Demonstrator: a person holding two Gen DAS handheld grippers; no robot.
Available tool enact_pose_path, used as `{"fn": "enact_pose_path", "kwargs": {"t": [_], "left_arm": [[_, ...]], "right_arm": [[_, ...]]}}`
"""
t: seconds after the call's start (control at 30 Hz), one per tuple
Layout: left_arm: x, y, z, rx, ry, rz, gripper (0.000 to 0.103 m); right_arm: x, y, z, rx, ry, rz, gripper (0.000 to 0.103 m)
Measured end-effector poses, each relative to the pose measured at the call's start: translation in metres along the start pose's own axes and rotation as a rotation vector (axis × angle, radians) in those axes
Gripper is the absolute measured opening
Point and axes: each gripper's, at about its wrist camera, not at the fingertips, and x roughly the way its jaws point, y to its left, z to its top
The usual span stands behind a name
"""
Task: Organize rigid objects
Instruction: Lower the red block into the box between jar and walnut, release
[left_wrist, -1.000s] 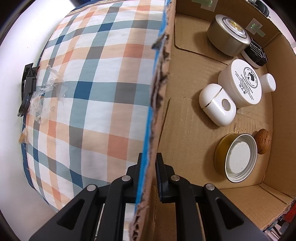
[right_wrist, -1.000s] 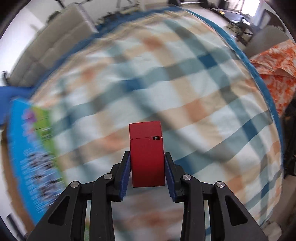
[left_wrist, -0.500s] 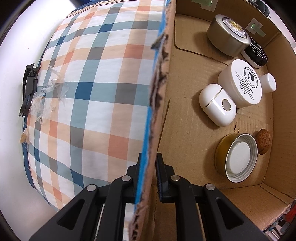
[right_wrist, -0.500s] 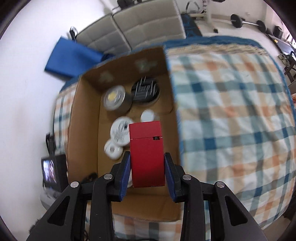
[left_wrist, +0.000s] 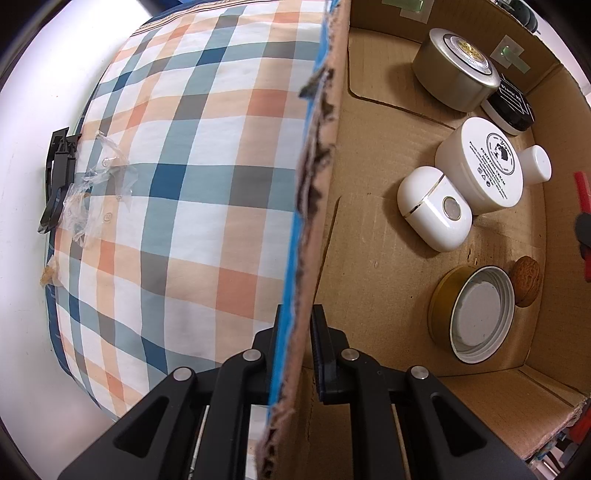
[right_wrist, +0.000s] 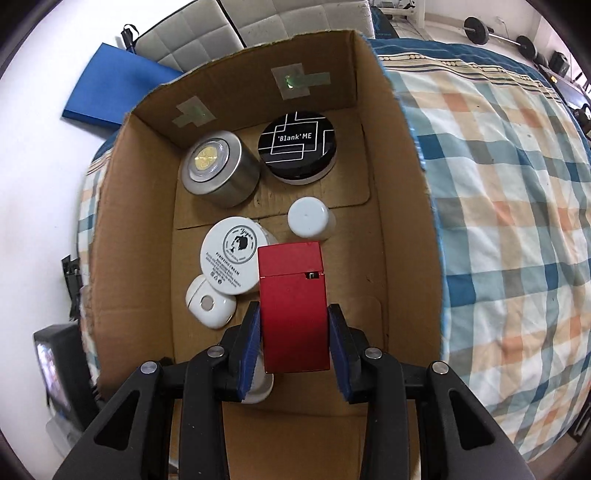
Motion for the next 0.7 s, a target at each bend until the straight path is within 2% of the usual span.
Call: {"fn": "enact_pose_path", "kwargs": {"t": [0.53, 0.7], "left_arm": [[0.000, -0.003, 0.003, 0.011, 0.004, 0.006, 0.009], [0.000, -0.004, 0.003, 0.013, 0.005, 0.008, 0.009]], "right_arm": [[0.031, 0.005, 0.017, -0.032, 0.030, -0.073, 0.037], [0.036, 0.006, 0.021, -0.029, 0.056, -0.075, 0.042]]}}
